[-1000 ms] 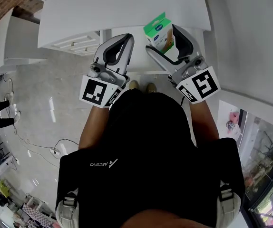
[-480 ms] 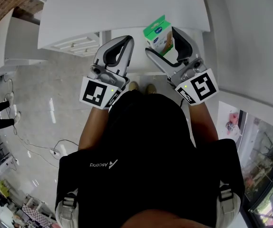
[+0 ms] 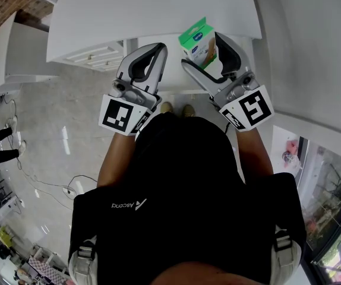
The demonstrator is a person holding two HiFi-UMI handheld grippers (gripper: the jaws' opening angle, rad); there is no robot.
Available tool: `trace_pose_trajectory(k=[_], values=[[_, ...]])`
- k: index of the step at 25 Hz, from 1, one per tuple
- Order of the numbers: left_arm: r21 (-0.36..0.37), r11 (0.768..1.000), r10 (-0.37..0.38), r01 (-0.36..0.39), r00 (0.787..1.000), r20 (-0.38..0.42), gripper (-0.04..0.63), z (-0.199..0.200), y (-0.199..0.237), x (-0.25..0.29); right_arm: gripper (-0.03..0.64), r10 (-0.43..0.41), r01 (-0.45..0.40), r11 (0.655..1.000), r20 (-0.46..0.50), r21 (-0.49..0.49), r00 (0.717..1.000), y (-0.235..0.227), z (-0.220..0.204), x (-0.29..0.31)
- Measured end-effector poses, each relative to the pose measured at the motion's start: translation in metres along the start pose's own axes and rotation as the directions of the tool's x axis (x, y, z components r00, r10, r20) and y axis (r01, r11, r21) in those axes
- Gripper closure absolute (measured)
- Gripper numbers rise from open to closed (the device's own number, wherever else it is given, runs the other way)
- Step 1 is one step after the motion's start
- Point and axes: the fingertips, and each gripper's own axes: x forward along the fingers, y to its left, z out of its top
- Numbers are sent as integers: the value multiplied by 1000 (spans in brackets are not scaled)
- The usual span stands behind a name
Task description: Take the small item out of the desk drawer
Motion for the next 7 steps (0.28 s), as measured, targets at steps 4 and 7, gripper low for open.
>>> trace_pose_trajectory(k=[4, 7], values=[[-2, 1000, -1, 1, 1000, -4, 597, 0, 0, 0, 265, 2, -2, 1000, 1, -1, 1000, 0, 1, 0], [5, 1000, 9, -9, 1000, -21, 597, -5, 2, -1, 265, 3, -3, 1000, 2, -3, 1000, -1, 0, 1]])
